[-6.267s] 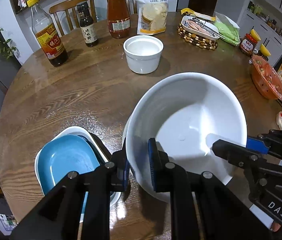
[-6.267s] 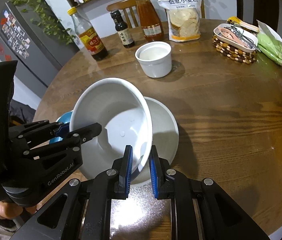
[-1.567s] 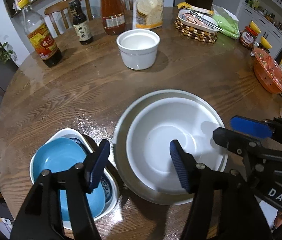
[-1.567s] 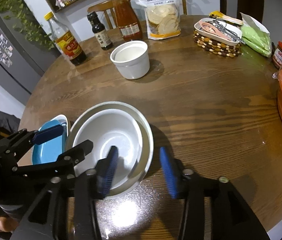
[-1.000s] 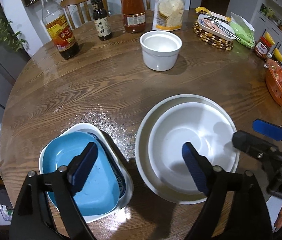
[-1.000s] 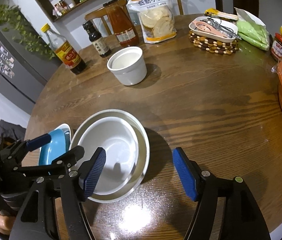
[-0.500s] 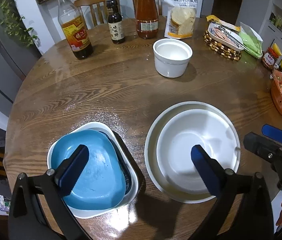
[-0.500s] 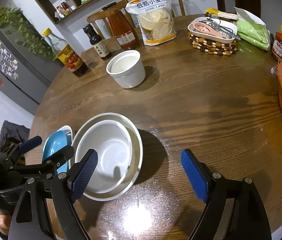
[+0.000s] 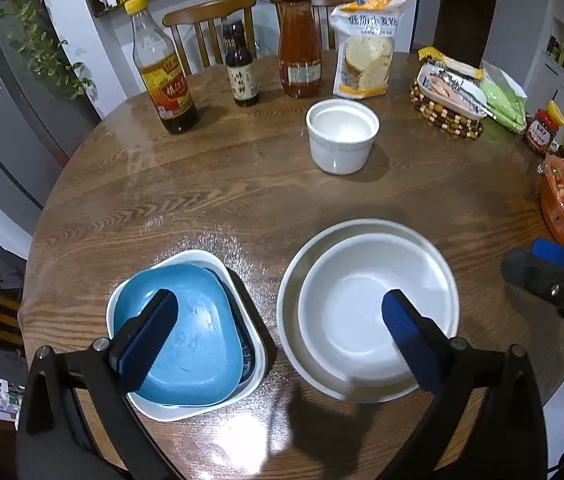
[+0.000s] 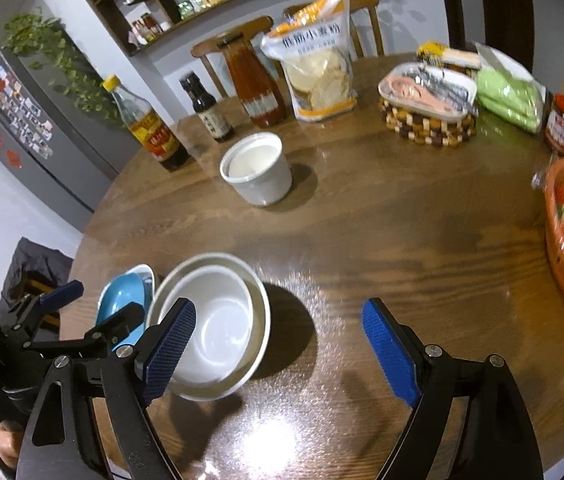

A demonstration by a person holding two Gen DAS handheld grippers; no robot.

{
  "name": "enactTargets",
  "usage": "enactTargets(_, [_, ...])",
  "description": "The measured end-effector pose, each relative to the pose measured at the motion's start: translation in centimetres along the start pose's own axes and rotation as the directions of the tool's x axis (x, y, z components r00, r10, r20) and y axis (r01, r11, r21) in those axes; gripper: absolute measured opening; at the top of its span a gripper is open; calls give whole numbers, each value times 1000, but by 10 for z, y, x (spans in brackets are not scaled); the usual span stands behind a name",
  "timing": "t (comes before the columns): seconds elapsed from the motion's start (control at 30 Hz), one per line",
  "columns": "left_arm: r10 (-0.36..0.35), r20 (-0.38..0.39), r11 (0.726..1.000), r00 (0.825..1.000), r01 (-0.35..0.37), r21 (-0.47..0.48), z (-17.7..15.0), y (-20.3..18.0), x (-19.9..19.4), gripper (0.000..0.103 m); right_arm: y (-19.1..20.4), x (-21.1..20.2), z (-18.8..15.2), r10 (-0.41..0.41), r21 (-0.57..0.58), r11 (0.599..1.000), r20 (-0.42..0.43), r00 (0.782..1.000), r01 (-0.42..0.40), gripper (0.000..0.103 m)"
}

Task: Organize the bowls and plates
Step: 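Withdraw both tools up from the nested bowls, then move both tools toward the small white ramekin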

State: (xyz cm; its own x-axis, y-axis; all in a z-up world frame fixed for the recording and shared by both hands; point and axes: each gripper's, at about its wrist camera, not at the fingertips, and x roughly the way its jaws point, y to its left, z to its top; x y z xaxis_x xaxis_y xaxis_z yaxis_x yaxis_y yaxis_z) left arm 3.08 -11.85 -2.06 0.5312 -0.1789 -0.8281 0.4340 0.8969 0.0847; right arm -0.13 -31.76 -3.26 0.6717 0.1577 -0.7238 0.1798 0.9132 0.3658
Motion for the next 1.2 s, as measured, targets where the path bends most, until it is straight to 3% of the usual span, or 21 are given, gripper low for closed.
enactTargets(0.43, [42,100,998,994,-37,-50,24,-8,-31,102,2,-31,32,28,-97,995,70,997,-21,86])
enactTargets(1.2, [119,134,992,984,-110,-67,52,-12,-46,102,10,-32,76,87,-174,982,97,991,-70,86])
